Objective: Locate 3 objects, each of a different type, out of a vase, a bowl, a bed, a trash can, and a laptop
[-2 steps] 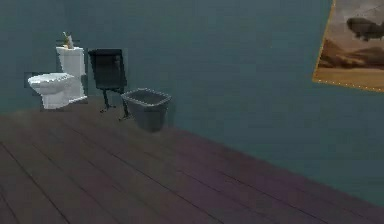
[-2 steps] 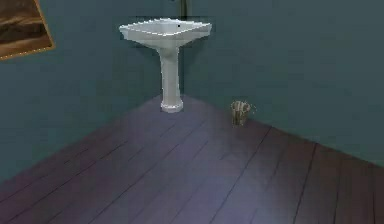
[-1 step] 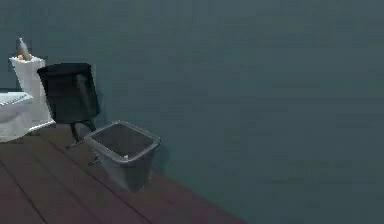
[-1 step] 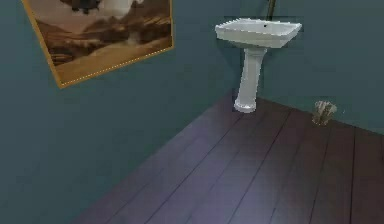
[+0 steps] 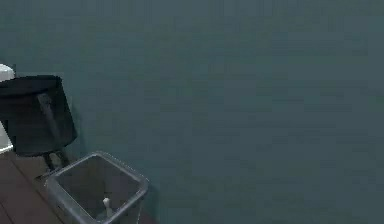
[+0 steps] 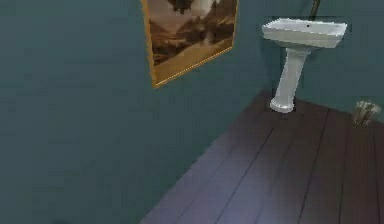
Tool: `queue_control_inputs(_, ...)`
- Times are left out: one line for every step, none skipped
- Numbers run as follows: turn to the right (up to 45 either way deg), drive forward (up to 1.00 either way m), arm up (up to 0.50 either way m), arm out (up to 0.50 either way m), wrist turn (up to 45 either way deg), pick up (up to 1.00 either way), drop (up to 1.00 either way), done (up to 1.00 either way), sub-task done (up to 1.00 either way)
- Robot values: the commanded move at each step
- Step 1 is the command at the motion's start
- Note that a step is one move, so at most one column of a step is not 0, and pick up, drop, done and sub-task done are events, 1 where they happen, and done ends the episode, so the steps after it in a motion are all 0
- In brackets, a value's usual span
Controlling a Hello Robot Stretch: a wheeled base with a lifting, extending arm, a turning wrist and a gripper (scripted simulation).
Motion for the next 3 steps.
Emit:
queue_control_inputs(-30.0,0.0,0.0,0.0,0.0,0.0,0.0,0.0,0.0)
queue_control_inputs(0.0,0.0,0.0,0.0,0.0,0.0,0.0,0.0,1.0)
queue_control_inputs(-45.0,0.0,0.0,0.0,0.0,0.0,0.0,0.0,0.0)
